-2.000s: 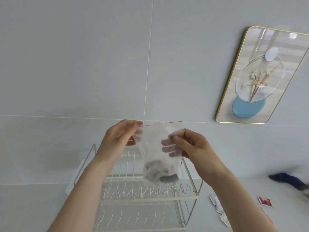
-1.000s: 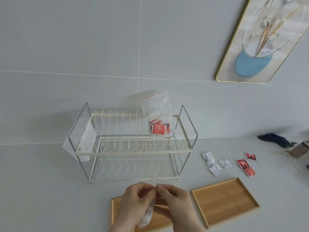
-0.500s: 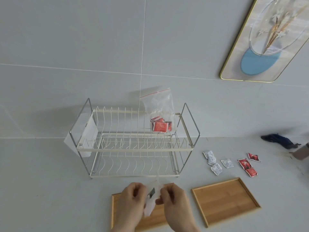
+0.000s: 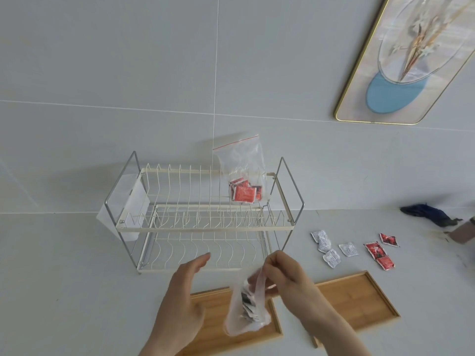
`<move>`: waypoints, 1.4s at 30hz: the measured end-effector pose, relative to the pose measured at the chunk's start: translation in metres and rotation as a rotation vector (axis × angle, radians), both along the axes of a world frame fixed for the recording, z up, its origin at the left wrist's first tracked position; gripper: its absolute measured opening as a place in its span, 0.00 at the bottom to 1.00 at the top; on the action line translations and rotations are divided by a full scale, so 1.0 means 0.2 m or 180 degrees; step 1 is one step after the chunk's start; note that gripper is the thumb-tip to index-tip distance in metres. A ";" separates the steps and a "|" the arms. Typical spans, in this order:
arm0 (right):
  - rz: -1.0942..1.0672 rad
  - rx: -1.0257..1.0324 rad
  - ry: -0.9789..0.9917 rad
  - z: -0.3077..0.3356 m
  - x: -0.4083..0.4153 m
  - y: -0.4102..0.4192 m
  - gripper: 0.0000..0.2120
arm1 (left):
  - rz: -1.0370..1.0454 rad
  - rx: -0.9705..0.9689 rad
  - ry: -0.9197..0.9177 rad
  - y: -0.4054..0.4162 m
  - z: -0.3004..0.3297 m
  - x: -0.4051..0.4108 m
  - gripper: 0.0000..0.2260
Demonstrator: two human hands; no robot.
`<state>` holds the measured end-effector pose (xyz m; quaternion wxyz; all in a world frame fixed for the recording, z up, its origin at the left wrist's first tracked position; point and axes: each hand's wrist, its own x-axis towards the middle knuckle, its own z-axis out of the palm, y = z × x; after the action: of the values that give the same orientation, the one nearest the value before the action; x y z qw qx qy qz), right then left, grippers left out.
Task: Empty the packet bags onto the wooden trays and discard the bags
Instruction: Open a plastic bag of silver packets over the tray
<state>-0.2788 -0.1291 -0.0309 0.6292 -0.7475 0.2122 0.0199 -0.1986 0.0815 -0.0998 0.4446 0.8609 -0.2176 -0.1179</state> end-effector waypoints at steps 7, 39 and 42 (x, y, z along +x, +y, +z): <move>0.0558 0.0897 -0.0452 0.27 0.03 -0.11 0.07 | -0.1265 -0.0336 0.0454 -0.18 0.16 -0.09 0.34; 0.0401 -0.1795 0.0141 -0.46 -0.03 -0.15 0.07 | -0.0084 0.0083 -0.0087 -0.09 -0.13 0.07 0.34; 0.0625 -0.2111 -0.0006 -0.45 0.00 -0.13 0.09 | -0.0502 0.0437 0.0095 -0.14 -0.20 0.06 0.28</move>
<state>-0.2787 -0.1544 -0.1218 0.3472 -0.9282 0.1336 0.0097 -0.1858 0.0544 -0.1391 0.3771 0.8676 -0.2695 -0.1800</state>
